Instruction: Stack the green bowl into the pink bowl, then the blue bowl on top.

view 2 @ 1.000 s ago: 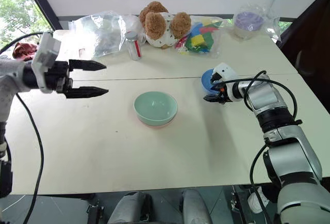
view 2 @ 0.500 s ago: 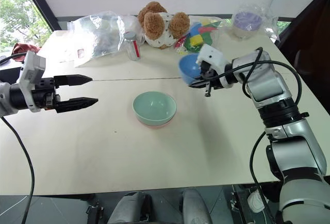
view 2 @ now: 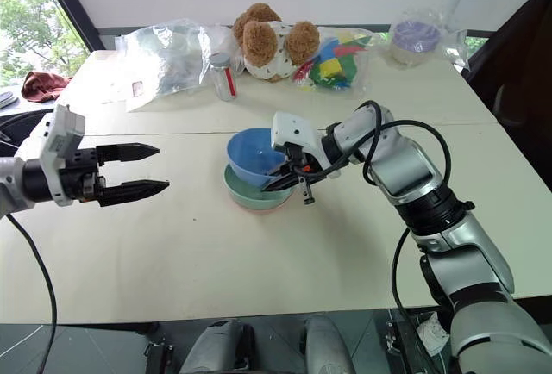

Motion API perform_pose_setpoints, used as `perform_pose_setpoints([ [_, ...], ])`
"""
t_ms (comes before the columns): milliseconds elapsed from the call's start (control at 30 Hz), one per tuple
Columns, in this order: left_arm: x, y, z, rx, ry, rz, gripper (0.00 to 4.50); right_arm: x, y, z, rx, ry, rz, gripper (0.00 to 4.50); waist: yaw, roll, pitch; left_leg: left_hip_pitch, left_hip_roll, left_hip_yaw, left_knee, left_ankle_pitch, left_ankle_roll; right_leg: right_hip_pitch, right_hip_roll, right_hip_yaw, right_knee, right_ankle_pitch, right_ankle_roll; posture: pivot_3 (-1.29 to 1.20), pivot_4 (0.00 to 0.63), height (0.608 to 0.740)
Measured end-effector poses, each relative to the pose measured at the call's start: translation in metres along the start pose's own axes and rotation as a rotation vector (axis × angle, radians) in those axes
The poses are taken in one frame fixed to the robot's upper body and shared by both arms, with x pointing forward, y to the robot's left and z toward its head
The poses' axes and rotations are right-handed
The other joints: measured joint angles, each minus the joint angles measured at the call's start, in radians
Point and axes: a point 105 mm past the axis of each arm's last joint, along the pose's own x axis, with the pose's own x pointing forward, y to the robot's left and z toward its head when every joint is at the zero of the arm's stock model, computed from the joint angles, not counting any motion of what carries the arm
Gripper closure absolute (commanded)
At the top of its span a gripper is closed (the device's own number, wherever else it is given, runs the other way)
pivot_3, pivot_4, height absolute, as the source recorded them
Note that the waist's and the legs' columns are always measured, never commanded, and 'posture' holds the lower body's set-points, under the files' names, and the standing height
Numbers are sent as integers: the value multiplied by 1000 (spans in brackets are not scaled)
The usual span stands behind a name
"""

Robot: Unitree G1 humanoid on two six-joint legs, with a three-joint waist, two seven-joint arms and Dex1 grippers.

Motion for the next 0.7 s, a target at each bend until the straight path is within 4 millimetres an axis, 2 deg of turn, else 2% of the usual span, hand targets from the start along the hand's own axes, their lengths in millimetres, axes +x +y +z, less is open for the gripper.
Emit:
perform_pose_setpoints([
  [200, -1, -3, 0, -11, -9, 14, 0, 4, 4, -1, 1, 1, 32, 360, 0, 0, 0, 0, 0, 0, 0, 0, 0, 0, 0, 0, 0, 0, 0, 0, 150, 740],
  [233, -2, -3, 1, -14, -13, 20, 0, 3, 3, -1, 0, 1, 27, 24, 0, 0, 0, 0, 0, 0, 0, 0, 0, 0, 0, 0, 0, 0, 0, 0, 150, 740],
  [333, -2, -4, 2, -11, -18, 22, 0, -8, 2, 2, -4, 0, -1, 24, 5, 0, 0, 0, 0, 0, 0, 0, 0, 0, -1, 0, -1, 0, 0, 0, 150, 740],
  [467, -3, -4, 0, -11, -3, 25, 0, -55, 0, 5, 4, 5, -115, 24, 8, 0, 0, 0, -1, -1, -1, 0, 0, 2, -3, -2, -4, 0, 0, 0, 150, 740],
  [567, -6, -5, -6, -14, 28, 30, 0, -91, 8, -10, 82, 36, -216, 24, 6, 0, 0, 0, -1, -2, -2, 0, 1, 4, -3, -4, -8, 0, 0, 0, 150, 740],
  [700, -10, -4, -10, 30, 69, 37, 0, -110, 26, -29, 205, 52, -281, 24, -2, 1, 0, 0, -1, -1, -4, 0, 0, 3, -3, -3, -8, 0, 0, 0, 150, 740],
])
